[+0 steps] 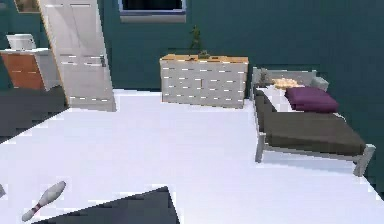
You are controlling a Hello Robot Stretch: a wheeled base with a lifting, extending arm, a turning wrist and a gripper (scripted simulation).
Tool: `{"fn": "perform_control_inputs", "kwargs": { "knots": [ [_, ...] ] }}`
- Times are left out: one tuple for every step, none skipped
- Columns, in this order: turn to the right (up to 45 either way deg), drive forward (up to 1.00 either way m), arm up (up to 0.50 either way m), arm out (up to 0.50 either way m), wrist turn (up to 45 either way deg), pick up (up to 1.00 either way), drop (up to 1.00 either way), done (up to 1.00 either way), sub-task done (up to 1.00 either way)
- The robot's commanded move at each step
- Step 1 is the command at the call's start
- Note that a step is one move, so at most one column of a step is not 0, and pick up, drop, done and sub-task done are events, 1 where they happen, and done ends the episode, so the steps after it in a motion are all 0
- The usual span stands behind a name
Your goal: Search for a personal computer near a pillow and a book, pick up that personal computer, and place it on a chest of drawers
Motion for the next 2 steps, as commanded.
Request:
{"fn": "perform_control_inputs", "kwargs": {
  "knots": [
    [0.0,1.0,0.0,0.0,0.0,0.0,0.0,0.0,0.0],
    [0.0,1.0,0.0,0.0,0.0,0.0,0.0,0.0,0.0]
  ]
}}
